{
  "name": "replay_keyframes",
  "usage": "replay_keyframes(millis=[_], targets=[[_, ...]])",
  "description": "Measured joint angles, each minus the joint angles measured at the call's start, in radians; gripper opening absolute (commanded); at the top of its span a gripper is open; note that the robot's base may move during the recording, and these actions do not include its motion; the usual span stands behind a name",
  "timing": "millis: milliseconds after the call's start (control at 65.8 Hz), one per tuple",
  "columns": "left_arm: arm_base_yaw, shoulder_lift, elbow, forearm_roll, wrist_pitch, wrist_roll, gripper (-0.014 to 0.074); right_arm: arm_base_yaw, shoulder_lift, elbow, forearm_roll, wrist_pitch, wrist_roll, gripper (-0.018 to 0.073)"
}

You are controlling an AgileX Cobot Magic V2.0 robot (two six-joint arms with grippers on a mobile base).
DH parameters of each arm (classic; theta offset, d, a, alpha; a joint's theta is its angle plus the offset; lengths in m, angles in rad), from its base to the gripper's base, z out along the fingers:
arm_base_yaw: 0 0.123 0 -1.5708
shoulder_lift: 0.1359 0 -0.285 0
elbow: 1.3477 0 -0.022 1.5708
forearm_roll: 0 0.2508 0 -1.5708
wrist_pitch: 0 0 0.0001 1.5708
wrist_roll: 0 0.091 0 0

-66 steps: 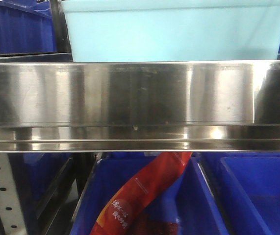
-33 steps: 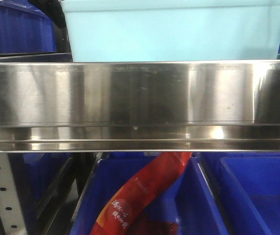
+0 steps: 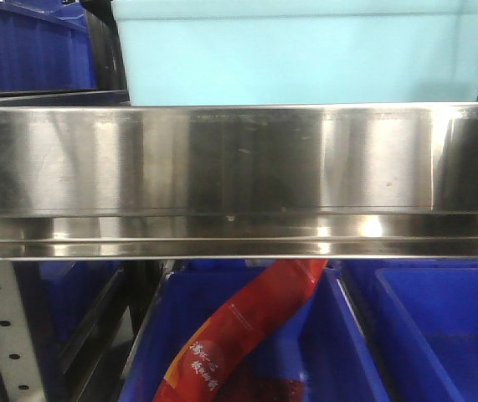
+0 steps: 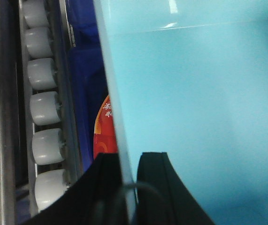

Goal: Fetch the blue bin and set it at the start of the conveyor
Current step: 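Lift the light-blue bin with both grippers and pull it off the shelf, then hold the bin with both grippers while the base backs away from the rack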

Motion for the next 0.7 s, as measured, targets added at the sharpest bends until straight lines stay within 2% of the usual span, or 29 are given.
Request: replay_keyframes(millis=[198,410,699], targets=[[0.0,-0.021,0.002,0.0,0.016,0.0,-0.0111,0.0,-0.025,-0.027,0.0,0.054,0.0,-0.0153],[0.0,-0.164,0.002,-0.008,0.027,-0.002,-0.0111,0.005,-0.163,-0.062,0.002,0.095,0.002,-0.0153],[0.0,-0.358,0.0,0.014,0.136,-0.006,-0.0111,0.082,-0.355,-0.067,0.002,0.123,0.011,-0.0153]])
